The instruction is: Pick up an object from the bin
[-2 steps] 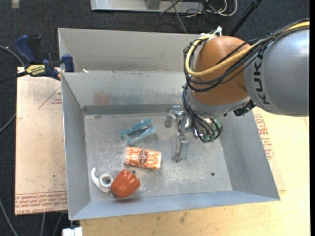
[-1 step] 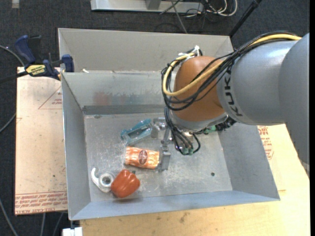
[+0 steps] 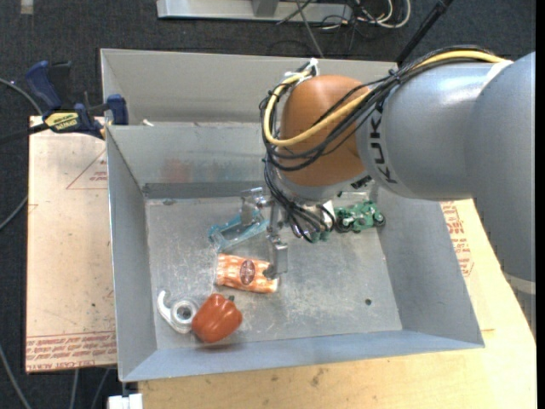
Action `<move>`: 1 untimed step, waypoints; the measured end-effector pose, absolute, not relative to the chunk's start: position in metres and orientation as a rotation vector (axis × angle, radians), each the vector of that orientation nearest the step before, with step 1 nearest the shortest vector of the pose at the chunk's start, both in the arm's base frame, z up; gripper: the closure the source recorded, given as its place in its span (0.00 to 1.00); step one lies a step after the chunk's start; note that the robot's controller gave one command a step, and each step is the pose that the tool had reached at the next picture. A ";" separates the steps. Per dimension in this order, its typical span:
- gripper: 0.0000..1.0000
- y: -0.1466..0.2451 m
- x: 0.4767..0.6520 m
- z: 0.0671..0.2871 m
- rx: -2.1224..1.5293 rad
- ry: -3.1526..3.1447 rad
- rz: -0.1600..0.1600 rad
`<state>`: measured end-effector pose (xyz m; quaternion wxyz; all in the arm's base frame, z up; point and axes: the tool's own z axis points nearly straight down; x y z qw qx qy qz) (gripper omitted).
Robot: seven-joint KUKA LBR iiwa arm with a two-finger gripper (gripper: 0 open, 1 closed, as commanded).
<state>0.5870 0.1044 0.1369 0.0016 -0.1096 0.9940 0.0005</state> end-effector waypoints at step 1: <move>0.00 0.104 0.602 0.138 -0.413 3.112 0.003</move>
Offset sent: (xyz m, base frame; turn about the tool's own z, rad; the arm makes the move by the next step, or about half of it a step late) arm 0.0516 0.0016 -0.0669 -0.1163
